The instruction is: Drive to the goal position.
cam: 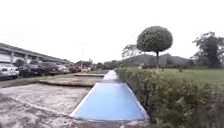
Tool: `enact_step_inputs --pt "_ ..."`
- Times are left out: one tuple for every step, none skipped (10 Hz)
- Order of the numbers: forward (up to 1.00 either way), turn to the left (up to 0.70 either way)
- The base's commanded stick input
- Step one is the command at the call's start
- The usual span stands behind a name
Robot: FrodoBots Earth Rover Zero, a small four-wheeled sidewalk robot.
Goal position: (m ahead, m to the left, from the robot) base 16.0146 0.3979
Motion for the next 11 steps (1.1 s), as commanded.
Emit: enact_step_inputs --pt "0.5 0.0" --pt "0.5 0.0" --pt "0.5 0.0" --pt "0.5 0.0" --pt "0.5 0.0" --pt "0.5 0.0" --pt "0.5 0.0" --pt "0.5 0.0" --pt "0.5 0.0" --pt "0.5 -0.12" --pt "0.5 -0.48"
